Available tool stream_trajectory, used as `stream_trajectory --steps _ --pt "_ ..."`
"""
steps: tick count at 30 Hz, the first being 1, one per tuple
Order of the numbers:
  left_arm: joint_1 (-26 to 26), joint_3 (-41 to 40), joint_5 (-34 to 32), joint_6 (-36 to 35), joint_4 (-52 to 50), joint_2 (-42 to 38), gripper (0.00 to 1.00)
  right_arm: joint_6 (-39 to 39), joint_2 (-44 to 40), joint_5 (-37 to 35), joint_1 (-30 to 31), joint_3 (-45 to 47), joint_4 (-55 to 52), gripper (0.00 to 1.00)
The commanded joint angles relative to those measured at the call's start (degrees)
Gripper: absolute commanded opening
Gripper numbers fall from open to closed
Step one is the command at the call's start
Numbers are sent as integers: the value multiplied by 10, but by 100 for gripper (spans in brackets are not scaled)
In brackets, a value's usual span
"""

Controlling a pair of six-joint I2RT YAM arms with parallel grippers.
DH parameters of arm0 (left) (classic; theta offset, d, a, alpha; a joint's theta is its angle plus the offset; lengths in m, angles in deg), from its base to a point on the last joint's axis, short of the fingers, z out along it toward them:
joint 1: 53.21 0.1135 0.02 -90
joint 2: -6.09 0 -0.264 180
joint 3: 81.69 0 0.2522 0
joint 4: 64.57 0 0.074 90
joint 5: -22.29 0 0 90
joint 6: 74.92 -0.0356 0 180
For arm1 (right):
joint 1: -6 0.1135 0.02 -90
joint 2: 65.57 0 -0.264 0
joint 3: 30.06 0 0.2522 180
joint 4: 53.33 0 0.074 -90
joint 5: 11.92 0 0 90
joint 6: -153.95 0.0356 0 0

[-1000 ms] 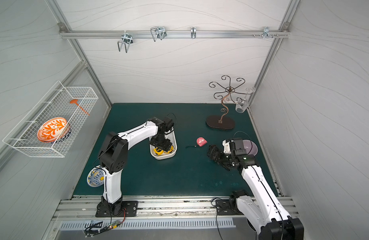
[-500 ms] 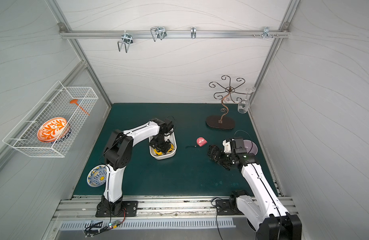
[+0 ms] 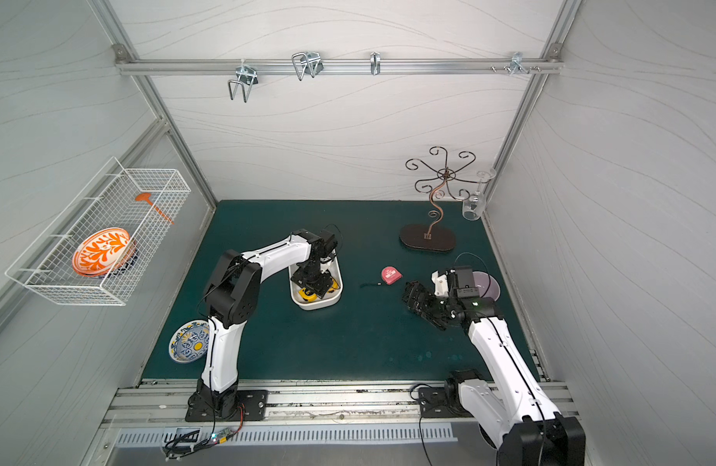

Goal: Take the tape measure out of the storage box
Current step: Pick up the tape measure from the storage box.

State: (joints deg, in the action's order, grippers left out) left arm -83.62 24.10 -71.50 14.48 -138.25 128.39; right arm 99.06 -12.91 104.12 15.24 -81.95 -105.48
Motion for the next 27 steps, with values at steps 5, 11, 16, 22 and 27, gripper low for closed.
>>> stream_trajectory --steps 5,11,16,22,27 --pt "3 17 3 4 16 27 59 4 -12 9 -3 -6 1 99" --pt "3 12 -9 9 14 7 30 6 -14 13 -3 -1 5 99" --pt "3 16 -25 14 5 -18 16 11 -14 20 1 3 20 99" --pt "6 41 -32 28 -12 -44 8 17 -13 17 22 -2 32 99" --pt "10 67 -35 49 -24 -70 2 27 -6 14 52 -5 63 99"
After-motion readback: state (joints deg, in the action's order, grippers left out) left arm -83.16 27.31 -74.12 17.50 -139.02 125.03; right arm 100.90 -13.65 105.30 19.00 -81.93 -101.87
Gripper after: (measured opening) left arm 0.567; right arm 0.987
